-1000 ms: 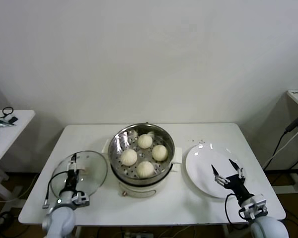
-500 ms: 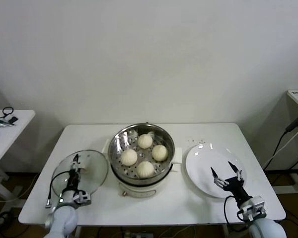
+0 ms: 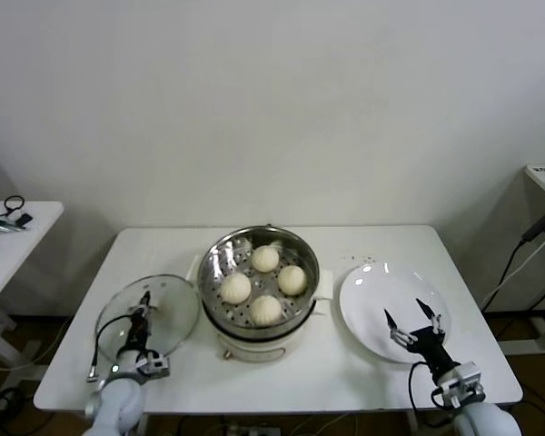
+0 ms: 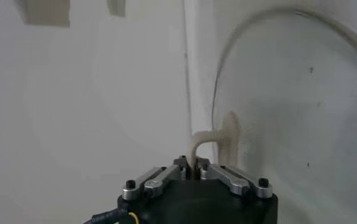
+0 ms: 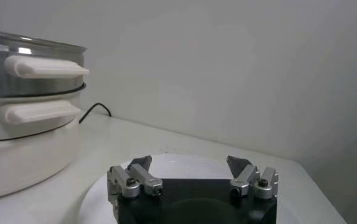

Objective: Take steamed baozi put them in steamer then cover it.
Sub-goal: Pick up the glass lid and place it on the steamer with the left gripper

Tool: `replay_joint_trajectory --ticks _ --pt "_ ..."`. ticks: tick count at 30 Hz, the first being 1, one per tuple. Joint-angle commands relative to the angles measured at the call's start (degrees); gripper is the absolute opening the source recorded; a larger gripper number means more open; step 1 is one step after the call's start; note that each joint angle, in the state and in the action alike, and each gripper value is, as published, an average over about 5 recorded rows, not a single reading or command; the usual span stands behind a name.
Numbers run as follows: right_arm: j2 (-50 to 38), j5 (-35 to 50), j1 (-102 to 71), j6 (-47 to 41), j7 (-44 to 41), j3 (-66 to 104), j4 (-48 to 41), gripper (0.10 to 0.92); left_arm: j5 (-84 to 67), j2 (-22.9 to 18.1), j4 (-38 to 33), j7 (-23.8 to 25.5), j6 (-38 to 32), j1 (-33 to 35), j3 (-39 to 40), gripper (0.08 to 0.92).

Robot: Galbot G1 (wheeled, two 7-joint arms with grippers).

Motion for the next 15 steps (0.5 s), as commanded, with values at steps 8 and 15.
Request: replay_joint_trajectory --ticks 8,15 --pt "-0.3 -0.3 0.6 0.5 -0.1 0.3 -0.9 0.823 -5.3 2.9 -16.3 1.1 4.0 8.4 -1.4 0.156" --pt "-0.8 -0.2 1.4 0.6 -0.2 0.3 -1.6 0.823 -6.2 4.6 -28.6 1.3 10.4 16.4 -3.2 0.156"
